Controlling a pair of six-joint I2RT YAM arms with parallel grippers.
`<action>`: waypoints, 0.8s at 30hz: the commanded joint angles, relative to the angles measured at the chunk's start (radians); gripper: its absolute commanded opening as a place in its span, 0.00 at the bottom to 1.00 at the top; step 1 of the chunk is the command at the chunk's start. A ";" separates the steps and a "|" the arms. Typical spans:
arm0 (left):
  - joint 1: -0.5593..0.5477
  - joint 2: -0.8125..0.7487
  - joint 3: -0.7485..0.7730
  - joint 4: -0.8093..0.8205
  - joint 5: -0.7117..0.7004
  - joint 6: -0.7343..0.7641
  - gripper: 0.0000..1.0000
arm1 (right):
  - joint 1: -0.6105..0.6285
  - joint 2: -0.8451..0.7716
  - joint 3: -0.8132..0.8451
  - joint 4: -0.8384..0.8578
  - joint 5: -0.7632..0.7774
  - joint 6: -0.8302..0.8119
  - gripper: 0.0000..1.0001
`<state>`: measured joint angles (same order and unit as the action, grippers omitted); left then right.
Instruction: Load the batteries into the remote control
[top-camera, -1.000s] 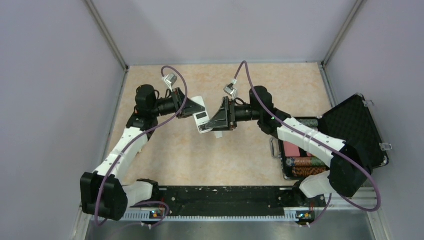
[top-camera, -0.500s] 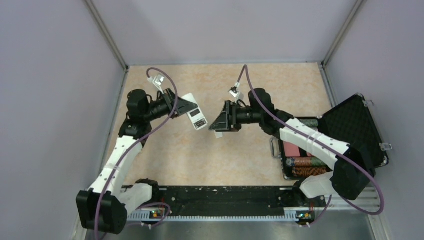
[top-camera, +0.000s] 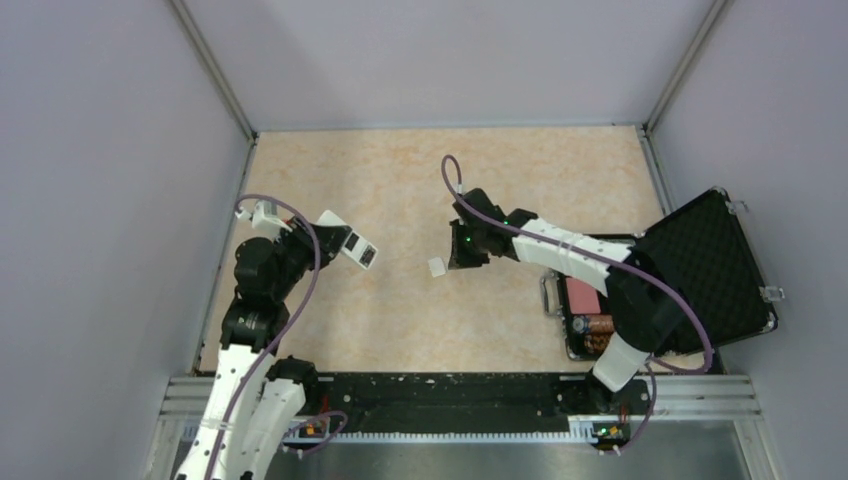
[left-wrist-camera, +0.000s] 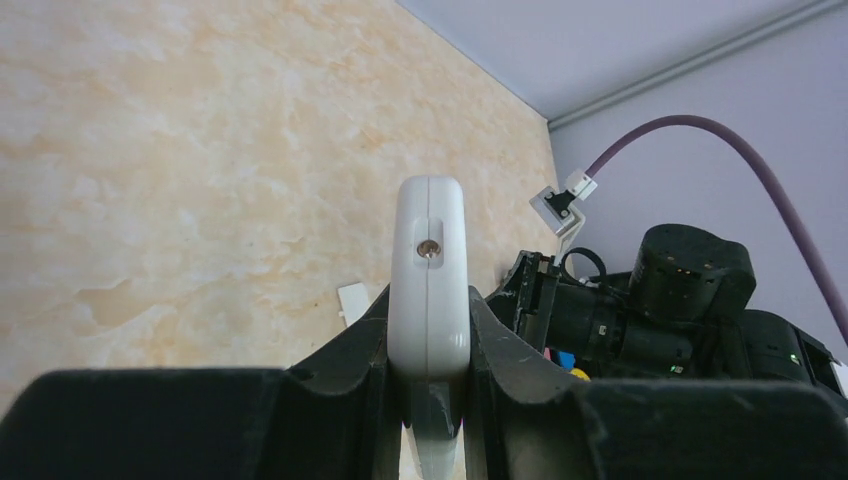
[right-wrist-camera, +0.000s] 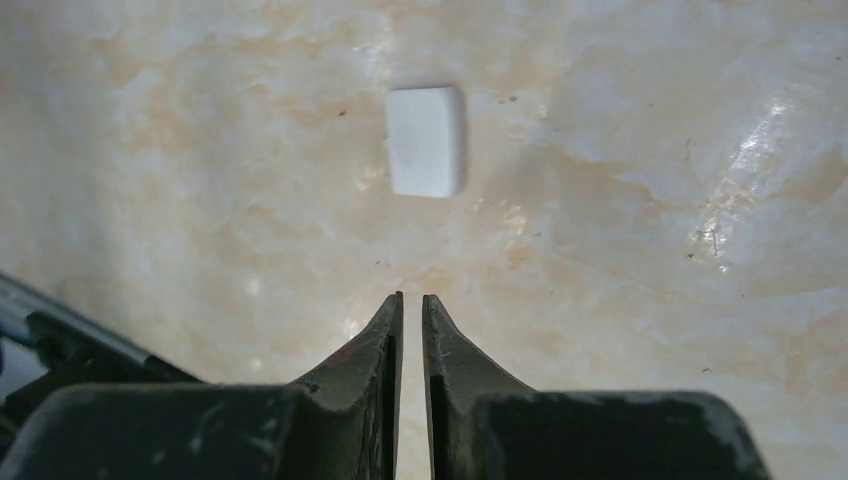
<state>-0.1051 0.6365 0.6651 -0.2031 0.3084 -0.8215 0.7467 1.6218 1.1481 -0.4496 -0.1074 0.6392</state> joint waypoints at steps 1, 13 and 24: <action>0.004 -0.098 -0.107 0.082 -0.121 -0.076 0.00 | 0.037 0.122 0.100 -0.113 0.256 0.054 0.08; 0.004 -0.242 -0.235 0.177 -0.216 -0.135 0.00 | 0.104 0.320 0.192 -0.146 0.285 0.069 0.02; 0.004 -0.232 -0.240 0.187 -0.231 -0.136 0.00 | 0.121 0.390 0.250 -0.103 0.272 0.038 0.02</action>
<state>-0.1051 0.4038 0.4160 -0.0959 0.1032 -0.9489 0.8562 1.9774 1.3716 -0.5755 0.1619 0.6979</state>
